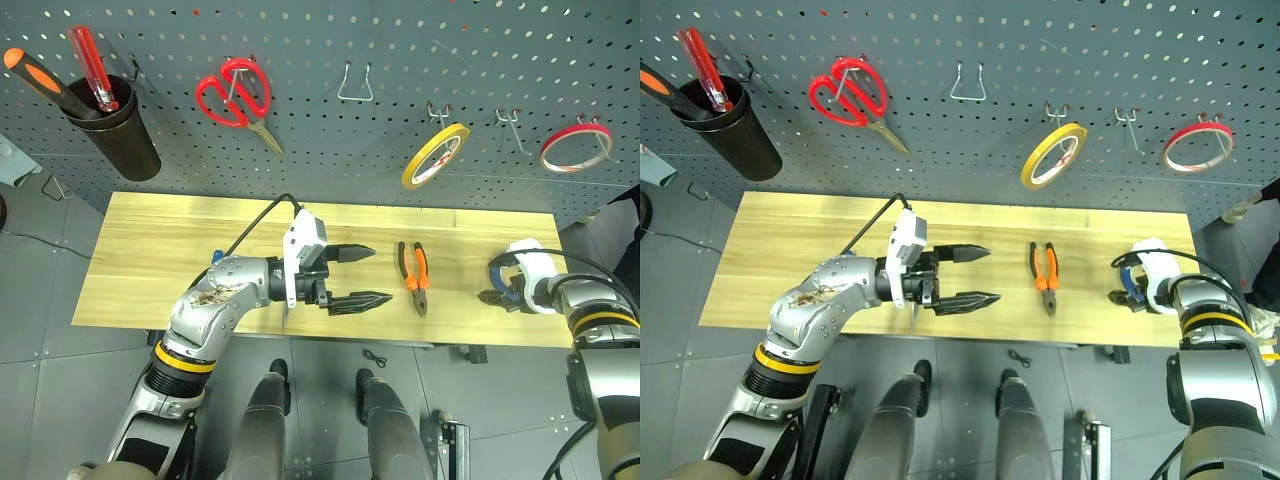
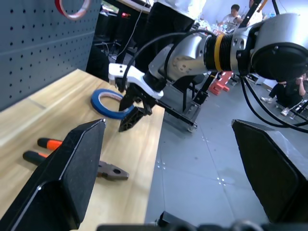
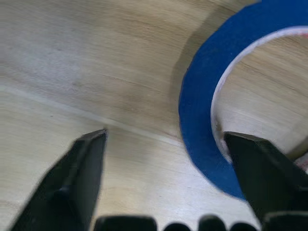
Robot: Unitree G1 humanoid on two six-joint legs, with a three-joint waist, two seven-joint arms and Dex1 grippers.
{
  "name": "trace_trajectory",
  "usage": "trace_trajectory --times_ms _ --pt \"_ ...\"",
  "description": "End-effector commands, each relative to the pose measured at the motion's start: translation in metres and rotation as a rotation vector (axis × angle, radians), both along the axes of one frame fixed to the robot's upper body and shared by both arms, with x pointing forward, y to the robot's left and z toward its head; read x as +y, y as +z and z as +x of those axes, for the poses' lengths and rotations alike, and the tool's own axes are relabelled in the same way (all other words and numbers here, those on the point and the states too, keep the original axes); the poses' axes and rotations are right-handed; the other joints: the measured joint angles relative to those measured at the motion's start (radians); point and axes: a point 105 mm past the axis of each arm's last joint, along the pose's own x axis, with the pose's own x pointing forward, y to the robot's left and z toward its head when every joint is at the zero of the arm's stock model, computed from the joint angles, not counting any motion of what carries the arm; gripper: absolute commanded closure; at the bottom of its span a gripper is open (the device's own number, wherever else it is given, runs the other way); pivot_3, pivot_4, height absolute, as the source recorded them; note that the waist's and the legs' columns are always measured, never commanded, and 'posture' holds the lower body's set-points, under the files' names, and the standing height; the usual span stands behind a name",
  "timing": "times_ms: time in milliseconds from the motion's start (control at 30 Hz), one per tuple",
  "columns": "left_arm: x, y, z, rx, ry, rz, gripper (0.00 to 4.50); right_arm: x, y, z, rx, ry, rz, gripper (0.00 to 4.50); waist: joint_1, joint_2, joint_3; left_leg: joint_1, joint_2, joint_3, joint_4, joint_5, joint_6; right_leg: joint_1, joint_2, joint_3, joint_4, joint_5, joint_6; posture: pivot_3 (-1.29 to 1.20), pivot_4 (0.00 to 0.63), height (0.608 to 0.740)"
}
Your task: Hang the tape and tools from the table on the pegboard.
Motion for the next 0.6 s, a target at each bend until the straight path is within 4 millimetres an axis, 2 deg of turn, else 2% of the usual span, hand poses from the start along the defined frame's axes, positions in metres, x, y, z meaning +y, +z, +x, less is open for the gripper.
trace_trajectory --times_ms 33,233,267,400,467,533,600 --pt "-0.001 0.012 -0.005 -0.022 -0.018 -0.034 0.00 -0.002 -0.009 -0.006 0.033 0.012 -0.007 1.81 0.000 0.000 0.000 0.000 0.000 0.000 0.000 0.000 0.000 0.000 0.000 0.000 0.000 0.000 0.000 0.14 0.469 0.740" --pt "0.001 0.014 -0.003 -0.020 -0.005 -0.044 0.00 0.007 -0.010 -0.006 0.046 0.071 0.011 3.88 0.000 -0.001 0.000 0.001 0.000 0.000 0.000 0.000 0.000 0.001 0.000 0.000 0.000 0.000 0.000 0.13 0.460 0.740" --pt "0.001 0.014 -0.003 -0.020 -0.005 -0.045 0.00 0.007 -0.010 -0.006 0.048 0.084 0.007 4.06 0.001 -0.001 0.000 0.001 0.000 0.000 0.000 0.000 0.000 0.001 0.000 0.000 0.000 0.000 0.001 0.13 0.460 0.740" --pt "-0.002 0.012 -0.005 -0.016 -0.012 -0.052 0.00 0.001 -0.002 -0.005 0.009 0.107 -0.023 4.06 0.000 -0.001 0.000 0.001 0.000 0.000 0.000 0.001 -0.002 0.001 0.000 0.000 0.000 0.000 0.001 0.13 0.454 0.740" --pt "0.000 0.011 -0.010 0.005 -0.019 -0.058 0.00 0.002 0.019 -0.003 -0.074 0.180 -0.059 4.06 0.001 -0.001 0.000 0.001 0.000 0.000 0.000 0.001 -0.002 0.001 0.000 0.000 0.000 0.000 0.001 0.12 0.437 0.740" --pt "0.006 0.013 -0.013 0.044 -0.017 -0.069 0.00 0.014 0.043 -0.007 -0.184 0.288 -0.139 4.06 0.002 0.001 0.001 0.000 0.000 -0.001 -0.001 0.001 -0.002 0.000 0.000 0.000 0.000 0.000 0.001 0.11 0.425 0.740" --pt "0.014 0.017 -0.015 0.083 -0.015 -0.082 0.00 0.042 0.062 -0.026 -0.268 0.397 -0.201 4.06 0.006 0.004 0.001 -0.002 0.000 -0.001 -0.001 0.001 -0.002 -0.002 0.000 0.000 0.001 0.000 0.001 0.09 0.406 0.740"
